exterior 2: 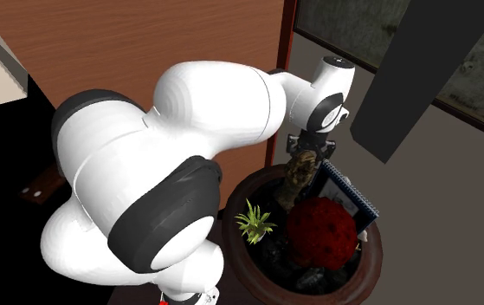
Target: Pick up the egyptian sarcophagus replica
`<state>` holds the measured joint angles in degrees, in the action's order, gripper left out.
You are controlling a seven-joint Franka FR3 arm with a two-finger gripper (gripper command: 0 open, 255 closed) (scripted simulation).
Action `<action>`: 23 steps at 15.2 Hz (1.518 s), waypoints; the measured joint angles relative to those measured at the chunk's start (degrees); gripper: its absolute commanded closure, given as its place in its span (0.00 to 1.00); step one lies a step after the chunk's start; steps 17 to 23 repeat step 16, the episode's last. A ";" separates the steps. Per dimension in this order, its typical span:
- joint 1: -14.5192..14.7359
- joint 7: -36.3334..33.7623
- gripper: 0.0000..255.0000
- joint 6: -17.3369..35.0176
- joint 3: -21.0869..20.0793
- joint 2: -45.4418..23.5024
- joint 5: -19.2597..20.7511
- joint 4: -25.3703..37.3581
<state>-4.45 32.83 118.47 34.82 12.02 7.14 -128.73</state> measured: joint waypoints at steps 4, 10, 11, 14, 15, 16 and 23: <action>-0.07 -0.24 1.00 -2.64 -0.21 0.49 0.20 1.60; -0.02 -0.74 1.00 -7.61 -0.93 1.82 0.56 5.37; -0.01 -0.68 1.00 -8.27 -0.96 1.85 0.54 5.99; 0.00 -0.75 1.00 -10.66 -1.22 2.34 0.65 7.94; 0.03 -0.79 1.00 -11.38 -1.31 2.42 0.64 8.60; 0.06 -0.86 1.00 -11.77 -1.40 2.52 0.66 8.89; 0.06 -0.86 1.00 -11.77 -1.40 2.52 0.66 8.89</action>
